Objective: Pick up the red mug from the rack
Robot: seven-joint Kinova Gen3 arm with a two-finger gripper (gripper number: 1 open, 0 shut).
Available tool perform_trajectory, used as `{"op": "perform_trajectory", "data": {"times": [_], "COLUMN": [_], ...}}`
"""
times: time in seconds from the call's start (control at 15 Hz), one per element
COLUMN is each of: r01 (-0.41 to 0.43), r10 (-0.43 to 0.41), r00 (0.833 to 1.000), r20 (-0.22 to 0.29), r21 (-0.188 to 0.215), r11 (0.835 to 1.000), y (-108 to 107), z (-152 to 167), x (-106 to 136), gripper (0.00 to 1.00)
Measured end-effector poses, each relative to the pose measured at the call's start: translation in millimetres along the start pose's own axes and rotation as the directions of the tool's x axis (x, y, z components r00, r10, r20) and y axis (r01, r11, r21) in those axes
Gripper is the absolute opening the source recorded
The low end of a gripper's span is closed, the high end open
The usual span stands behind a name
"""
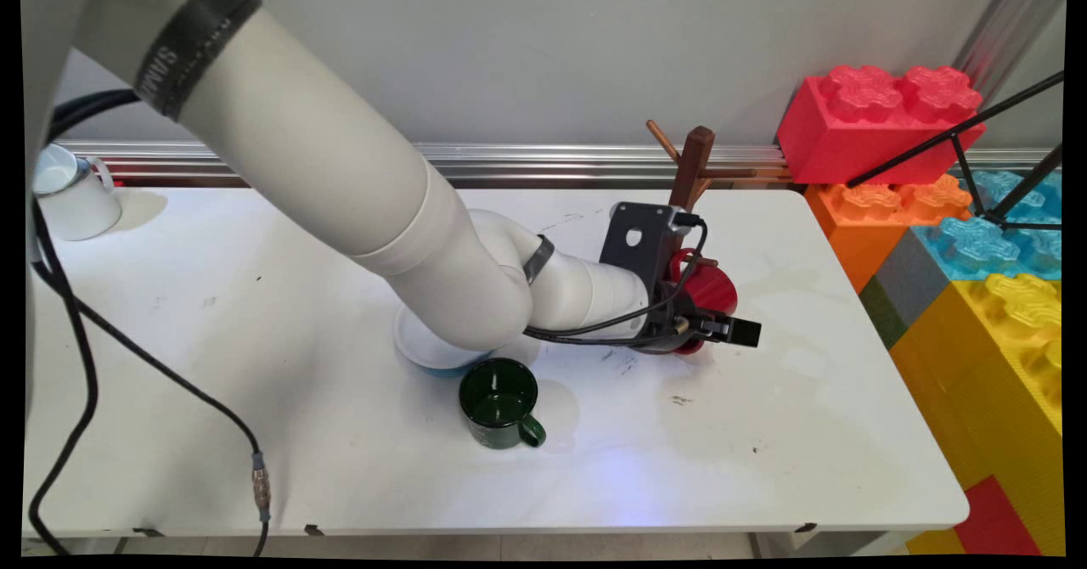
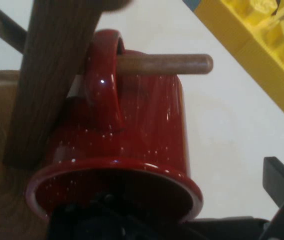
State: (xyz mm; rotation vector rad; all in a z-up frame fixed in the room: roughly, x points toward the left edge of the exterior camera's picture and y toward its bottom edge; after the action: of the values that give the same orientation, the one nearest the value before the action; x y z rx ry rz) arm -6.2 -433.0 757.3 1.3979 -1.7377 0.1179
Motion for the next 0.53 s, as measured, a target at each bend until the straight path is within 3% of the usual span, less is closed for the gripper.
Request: {"op": "perform_trajectory", "data": {"times": [0.53], "r01": [0.147], "r10": [-0.147], "r00": [0.987], "r20": [-0.061], "r21": [-0.004], "r11": [0.989], "y": [-8.9], "z": [-2.0], "x": [-5.4], "gripper": [1.0]}}
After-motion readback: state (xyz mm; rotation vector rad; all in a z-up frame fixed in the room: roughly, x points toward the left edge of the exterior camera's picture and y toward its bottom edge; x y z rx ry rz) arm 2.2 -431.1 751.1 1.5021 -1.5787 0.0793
